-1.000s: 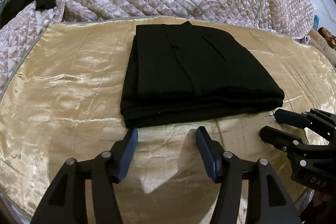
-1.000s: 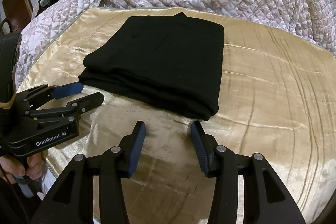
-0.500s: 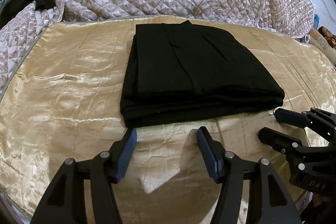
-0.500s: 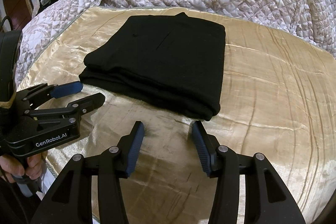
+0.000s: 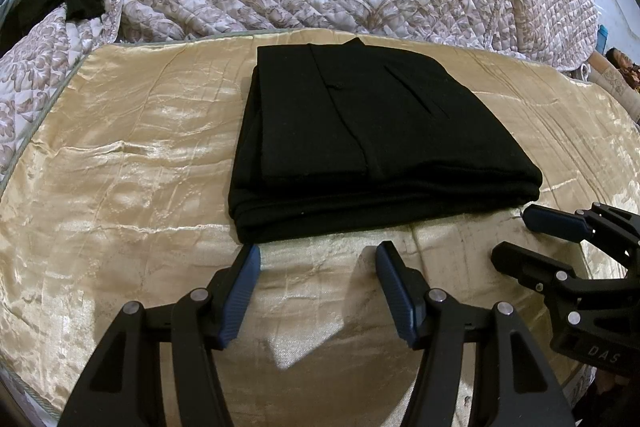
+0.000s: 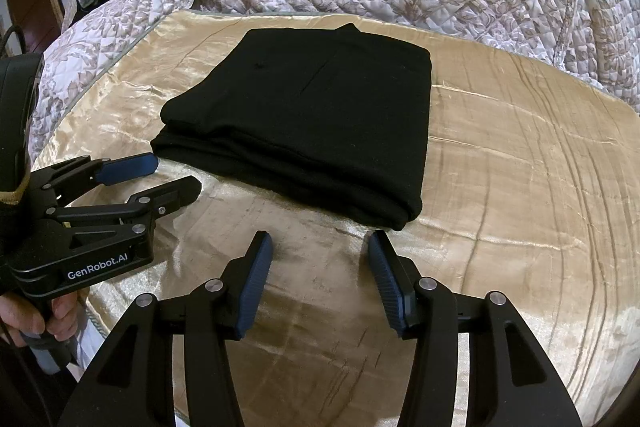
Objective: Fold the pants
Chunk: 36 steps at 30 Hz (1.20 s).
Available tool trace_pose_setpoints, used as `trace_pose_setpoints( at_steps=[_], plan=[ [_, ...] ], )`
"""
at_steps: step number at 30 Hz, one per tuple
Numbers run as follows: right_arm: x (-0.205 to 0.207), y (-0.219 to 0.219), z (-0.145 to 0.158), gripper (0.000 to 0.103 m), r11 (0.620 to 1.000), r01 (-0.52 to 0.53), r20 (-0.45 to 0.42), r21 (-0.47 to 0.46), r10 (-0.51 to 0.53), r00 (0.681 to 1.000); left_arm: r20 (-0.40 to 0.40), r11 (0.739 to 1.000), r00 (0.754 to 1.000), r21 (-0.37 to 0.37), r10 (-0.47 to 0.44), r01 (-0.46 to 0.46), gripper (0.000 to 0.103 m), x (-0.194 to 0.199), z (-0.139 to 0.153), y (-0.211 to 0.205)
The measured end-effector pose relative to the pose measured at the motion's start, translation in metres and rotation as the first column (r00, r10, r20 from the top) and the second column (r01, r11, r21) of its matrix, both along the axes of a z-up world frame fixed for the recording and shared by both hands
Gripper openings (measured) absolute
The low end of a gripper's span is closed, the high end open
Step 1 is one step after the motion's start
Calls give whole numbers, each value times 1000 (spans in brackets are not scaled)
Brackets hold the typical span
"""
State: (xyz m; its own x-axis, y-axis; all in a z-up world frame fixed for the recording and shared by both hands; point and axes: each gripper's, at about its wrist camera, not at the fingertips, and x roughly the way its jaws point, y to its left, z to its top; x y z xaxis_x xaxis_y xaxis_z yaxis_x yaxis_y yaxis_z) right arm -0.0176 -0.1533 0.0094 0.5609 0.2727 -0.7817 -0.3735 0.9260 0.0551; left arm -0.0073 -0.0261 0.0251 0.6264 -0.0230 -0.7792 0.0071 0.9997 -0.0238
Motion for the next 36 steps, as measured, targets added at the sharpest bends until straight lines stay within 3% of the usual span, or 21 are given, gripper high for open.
trace_pose_setpoints(
  at_steps=[36],
  plan=[
    [-1,2,-1,53,1000,-12,4,-11,12,1000,-12,1000,1000,21,-21,21,70,0,0,-1]
  ],
)
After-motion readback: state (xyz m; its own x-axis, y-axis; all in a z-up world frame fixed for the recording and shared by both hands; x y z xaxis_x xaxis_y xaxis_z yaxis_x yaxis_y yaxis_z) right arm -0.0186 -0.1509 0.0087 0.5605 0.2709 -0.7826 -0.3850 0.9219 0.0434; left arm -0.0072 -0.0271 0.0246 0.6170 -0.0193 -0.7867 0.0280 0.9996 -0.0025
